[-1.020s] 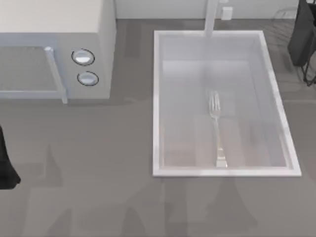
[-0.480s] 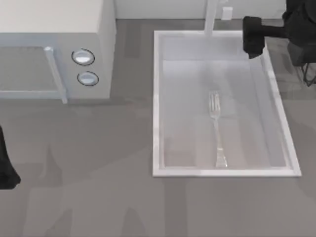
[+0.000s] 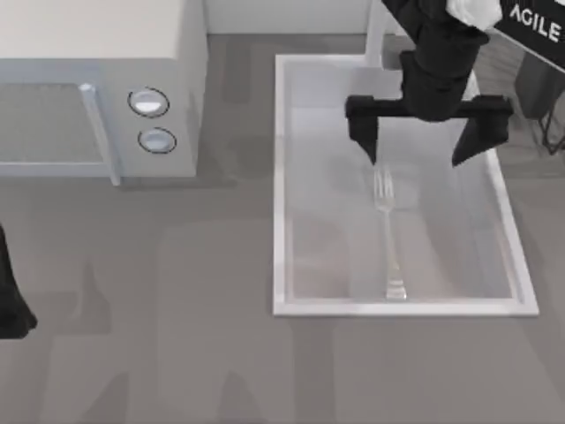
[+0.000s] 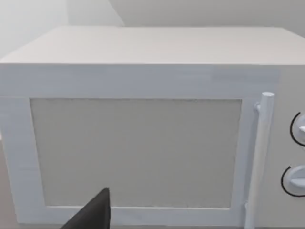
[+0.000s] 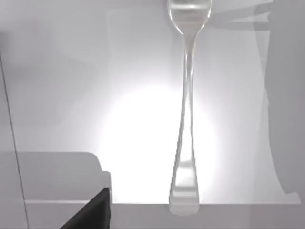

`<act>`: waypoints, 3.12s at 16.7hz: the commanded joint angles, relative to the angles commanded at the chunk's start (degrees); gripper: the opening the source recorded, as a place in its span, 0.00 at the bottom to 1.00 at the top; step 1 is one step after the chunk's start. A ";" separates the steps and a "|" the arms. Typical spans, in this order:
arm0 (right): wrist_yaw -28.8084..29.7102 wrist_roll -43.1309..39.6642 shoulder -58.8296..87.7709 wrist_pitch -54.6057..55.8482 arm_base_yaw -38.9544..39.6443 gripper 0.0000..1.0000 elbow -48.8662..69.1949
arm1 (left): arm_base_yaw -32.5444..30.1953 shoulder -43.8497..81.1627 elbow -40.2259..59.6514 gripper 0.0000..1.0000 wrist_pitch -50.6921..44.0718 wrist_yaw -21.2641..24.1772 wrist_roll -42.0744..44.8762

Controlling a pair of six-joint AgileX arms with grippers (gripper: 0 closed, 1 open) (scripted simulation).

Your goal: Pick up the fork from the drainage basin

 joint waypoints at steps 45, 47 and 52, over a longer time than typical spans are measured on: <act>0.17 0.66 14.65 23.21 0.75 0.00 -10.88 | 0.00 0.00 0.00 1.00 0.00 0.00 0.00; 1.12 0.02 12.06 22.41 0.53 0.00 -10.37 | 0.00 0.00 0.00 1.00 0.00 0.00 0.00; 1.10 0.04 10.80 15.97 0.56 0.00 -4.97 | 0.00 0.00 0.00 1.00 0.00 0.00 0.00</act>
